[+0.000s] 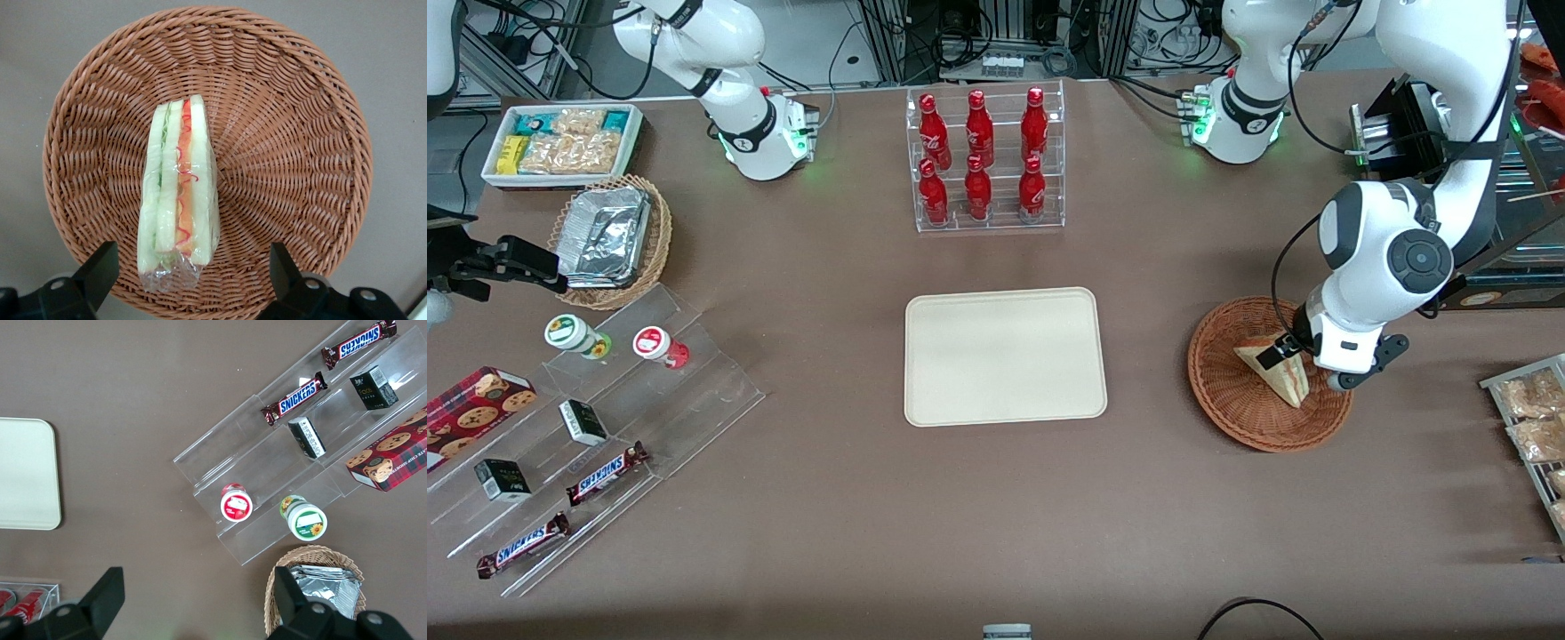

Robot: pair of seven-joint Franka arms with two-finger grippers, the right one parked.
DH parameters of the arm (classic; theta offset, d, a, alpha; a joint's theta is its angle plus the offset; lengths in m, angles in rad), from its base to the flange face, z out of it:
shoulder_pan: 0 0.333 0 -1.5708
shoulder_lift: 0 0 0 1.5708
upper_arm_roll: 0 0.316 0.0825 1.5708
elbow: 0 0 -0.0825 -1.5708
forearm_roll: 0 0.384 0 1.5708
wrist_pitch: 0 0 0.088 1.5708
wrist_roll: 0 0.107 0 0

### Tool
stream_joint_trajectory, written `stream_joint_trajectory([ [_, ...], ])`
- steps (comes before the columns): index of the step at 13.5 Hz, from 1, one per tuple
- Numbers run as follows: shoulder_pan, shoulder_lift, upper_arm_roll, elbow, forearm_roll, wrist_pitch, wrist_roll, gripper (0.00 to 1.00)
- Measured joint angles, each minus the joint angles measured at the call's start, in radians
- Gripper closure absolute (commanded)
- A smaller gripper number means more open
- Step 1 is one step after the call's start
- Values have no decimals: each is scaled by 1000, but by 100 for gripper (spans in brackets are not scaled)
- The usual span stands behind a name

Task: Place sandwich from basket to tray
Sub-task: 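Lower the open left gripper around the wrapped sandwich wedge, then close the left gripper on the sandwich and lift it from the basket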

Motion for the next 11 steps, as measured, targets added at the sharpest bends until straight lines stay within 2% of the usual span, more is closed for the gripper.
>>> stream_joint_trajectory([
  [10,5,57,9,-41,0,101,-4,0],
  [11,5,63,9,-47,0,112,-4,3],
])
